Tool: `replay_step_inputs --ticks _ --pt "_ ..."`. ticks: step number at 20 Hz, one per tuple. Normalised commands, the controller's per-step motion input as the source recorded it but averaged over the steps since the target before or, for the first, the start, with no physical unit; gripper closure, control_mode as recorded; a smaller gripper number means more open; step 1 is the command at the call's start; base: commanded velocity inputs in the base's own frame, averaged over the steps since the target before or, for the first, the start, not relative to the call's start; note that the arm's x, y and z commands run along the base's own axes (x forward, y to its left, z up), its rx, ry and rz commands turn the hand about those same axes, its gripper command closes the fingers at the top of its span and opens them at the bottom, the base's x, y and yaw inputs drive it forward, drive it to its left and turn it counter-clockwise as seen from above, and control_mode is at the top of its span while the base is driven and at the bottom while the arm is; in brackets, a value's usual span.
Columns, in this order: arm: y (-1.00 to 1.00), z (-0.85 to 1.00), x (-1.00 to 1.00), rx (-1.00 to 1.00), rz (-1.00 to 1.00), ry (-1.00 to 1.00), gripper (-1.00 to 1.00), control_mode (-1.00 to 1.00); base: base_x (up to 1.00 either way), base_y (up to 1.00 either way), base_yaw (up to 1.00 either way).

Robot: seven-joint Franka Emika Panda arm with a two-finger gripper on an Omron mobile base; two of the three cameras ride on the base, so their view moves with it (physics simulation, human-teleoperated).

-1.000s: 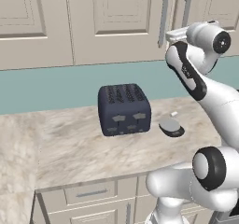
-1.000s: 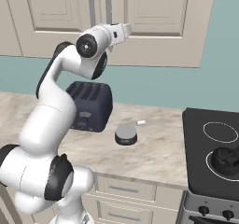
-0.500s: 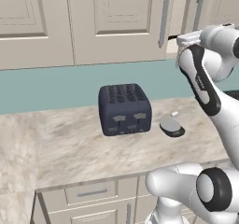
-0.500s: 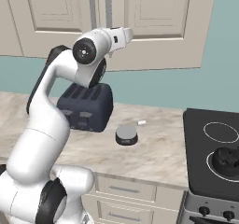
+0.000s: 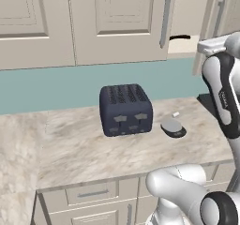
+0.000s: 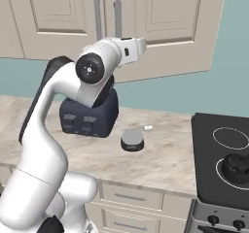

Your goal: Pick the pan from the cabinet and place it on the stove. Then turn on the stove burner for the pan.

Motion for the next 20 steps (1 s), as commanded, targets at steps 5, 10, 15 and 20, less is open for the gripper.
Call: replay_step_inputs --ticks 5,10,15,20 --pt "-0.96 -0.04 -0.7 0.0 0.0 0.03 1.0 -1.0 0.0 0.0 0.0" --pt "-0.97 -0.02 -0.61 0.0 0.0 0.07 1.0 -1.0 0.0 0.0 0.0" --pt "-0.9 -0.04 -0.45 0.0 0.0 0.11 -1.0 -1.0 0.0 0.0 0.0" --pt "-0.46 -0.08 -0.46 0.0 0.0 0.03 -1.0 -1.0 0.0 0.0 0.0"
